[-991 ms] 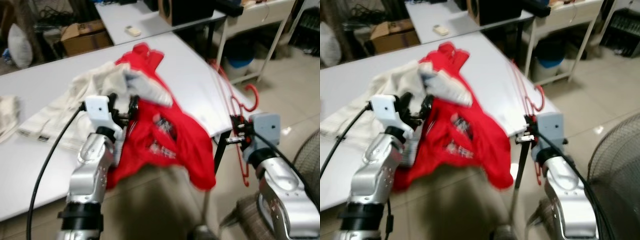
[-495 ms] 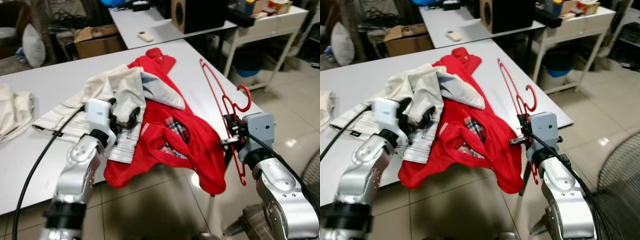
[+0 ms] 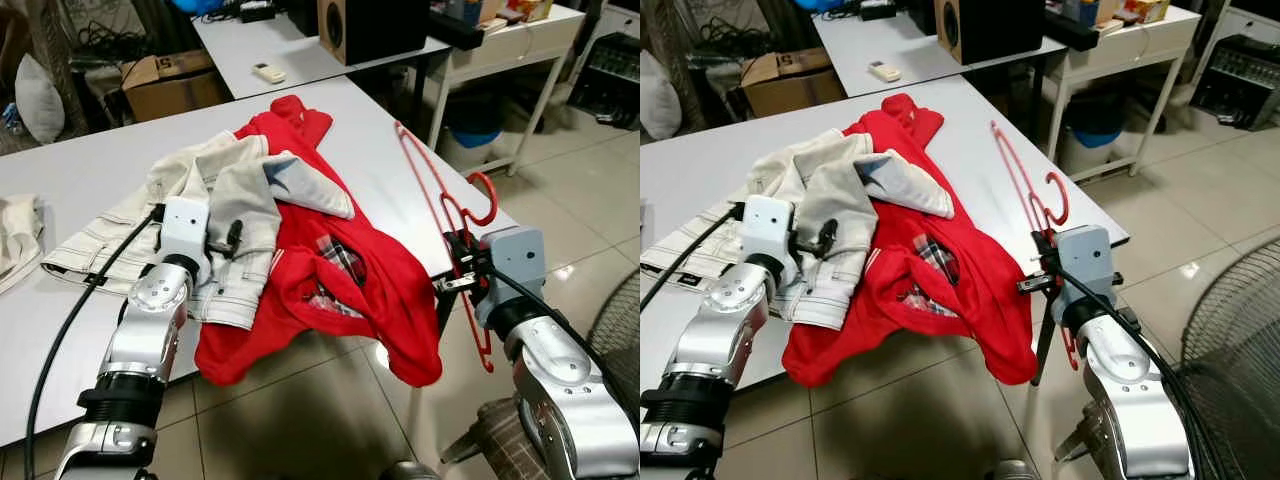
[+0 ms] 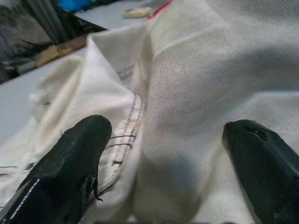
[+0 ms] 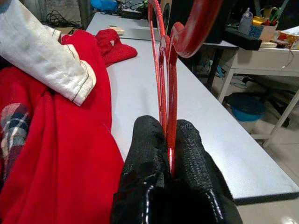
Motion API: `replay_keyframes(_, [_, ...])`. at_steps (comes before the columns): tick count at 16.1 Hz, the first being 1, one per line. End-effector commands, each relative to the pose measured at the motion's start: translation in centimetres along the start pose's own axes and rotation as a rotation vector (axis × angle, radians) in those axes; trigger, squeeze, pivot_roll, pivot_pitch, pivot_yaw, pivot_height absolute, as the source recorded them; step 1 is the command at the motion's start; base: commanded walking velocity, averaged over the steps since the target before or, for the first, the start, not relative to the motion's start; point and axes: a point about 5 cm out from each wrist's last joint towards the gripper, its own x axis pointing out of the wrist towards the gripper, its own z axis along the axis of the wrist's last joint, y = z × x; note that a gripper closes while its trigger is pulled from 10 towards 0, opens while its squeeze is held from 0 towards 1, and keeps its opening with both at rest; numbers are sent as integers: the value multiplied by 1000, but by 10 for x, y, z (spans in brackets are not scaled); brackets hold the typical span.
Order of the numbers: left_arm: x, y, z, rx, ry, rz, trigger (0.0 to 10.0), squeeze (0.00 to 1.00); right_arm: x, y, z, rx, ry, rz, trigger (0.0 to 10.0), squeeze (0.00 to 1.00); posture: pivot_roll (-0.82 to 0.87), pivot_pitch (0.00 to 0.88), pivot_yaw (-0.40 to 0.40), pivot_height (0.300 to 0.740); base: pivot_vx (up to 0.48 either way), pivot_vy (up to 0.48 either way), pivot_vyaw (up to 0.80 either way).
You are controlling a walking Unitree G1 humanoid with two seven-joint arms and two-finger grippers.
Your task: Hang hanger
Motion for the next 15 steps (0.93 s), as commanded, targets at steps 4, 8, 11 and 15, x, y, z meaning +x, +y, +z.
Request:
replay_keyframes(4, [2,-1,-3,-47,21,-29,0,0,1,3,-2,7,13,2,10000,0,-225,17,104,740,0,0,0])
replay_keyframes(8, [3,-4,-2,-53,16,-58,0,0,3,3,-2,7,6,-3,10000,0,-221,21,109,740,0,0,0])
replay_keyframes(11, [4,-4,-1,-65,10,-67,0,0,3,3,-3,6,9,-10,10000,0,-221,22,111,740,0,0,0])
replay_keyframes(15, [4,-4,0,-100,6,-82,0,0,2,3,-4,10,14,-18,10000,0,-219,32,112,740,0,0,0])
